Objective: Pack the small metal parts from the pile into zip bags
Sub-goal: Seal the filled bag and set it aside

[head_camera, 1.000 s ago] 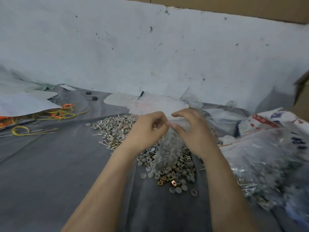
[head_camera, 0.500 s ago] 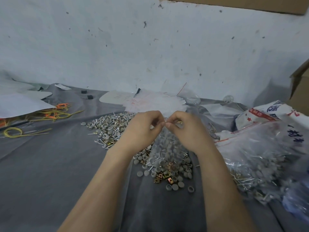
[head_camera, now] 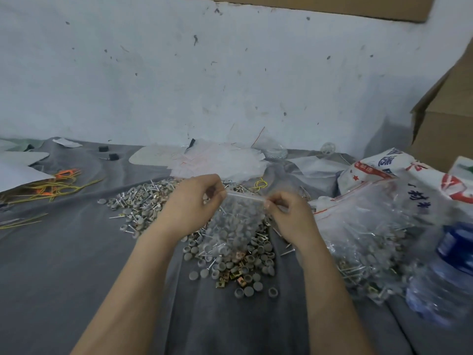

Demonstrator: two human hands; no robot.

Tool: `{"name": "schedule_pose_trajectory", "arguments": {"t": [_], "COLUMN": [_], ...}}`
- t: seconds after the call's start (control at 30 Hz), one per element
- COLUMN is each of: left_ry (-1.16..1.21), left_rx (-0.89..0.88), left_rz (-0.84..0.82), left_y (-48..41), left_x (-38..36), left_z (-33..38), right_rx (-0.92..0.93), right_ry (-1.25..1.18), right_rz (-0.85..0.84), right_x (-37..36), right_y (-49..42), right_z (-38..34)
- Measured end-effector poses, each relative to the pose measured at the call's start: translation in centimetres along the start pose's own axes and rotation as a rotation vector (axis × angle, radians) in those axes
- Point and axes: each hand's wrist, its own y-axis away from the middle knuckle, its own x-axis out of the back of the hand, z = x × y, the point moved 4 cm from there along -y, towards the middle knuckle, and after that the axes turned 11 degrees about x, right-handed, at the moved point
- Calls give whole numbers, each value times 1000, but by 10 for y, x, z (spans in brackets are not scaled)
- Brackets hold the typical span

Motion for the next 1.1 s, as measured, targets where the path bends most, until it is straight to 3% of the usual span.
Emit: {"name": "schedule_pose_trajectory", "arguments": {"t": [0.1,0.2,0.27,0.33,0.4,0.47,0.57,0.67,0.73,0.9,1.1], "left_ry": [27,97,112,146,240,414,555,450,470,544,670], "left_rx": [25,19,-15,-87,-166,-118,110,289,359,410,471], "left_rz": [28,100,71,55,94,116,-50,-332,-380,-280,-25], "left_y": [-8,-22,-33,-44,-55,-70,-95,-103,-103,-121,-160], "left_x": [-3,-4,-23,-48,-69,-89,-142,-203,-225,-218,-156], "left_z": [11,38,73,117,160,187,194,169,144,86,13], "right_rx": [-168,-241,-164,-39,86,139,-86,-445,-522,-488,-117], "right_ry": [-18,-175,-258,-295,-165,54,369,595,618,638,519], "right_rz": [180,517,671,723,776,837,700,259,98,200,407], "right_x": [20,45,49,48,58,79,109,114,110,98,34], "right_y": [8,21,27,26,23,17,-4,-18,-18,-44,-108], "right_z": [30,46,33,12,0,2,35,92,118,129,85]}}
